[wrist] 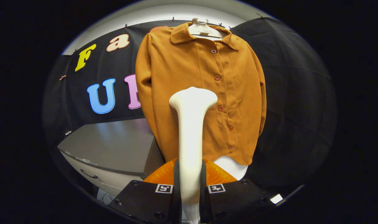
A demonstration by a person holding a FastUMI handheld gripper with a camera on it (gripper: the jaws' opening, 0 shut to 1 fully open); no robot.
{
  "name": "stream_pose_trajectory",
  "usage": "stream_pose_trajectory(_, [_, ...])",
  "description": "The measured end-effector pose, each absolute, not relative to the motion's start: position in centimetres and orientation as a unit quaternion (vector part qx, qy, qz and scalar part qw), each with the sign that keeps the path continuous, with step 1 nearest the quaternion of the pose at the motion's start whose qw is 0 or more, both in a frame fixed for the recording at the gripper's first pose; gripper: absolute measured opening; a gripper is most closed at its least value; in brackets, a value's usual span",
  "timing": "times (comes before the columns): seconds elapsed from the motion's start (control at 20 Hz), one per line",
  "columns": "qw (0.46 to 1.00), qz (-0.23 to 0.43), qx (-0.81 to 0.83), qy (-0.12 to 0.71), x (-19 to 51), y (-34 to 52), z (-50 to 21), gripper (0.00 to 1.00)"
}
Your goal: Iron the clothes twice with a garment steamer, once on the left side and once on the right side.
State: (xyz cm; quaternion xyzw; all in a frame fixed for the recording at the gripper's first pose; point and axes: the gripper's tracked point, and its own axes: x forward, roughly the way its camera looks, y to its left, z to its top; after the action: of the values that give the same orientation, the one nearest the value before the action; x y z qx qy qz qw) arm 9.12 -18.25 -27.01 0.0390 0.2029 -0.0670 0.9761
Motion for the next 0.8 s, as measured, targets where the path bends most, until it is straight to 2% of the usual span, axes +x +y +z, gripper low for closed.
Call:
stream_pose_trajectory(0.45, [0.956, -0.073, 0.055, 0.278, 4.0, -17.5, -33.7, 0.26])
stream_pose_trajectory(0.8, [0.955, -0.061, 0.064, 0.282, 0.7, -16.5, -32.9, 0.26])
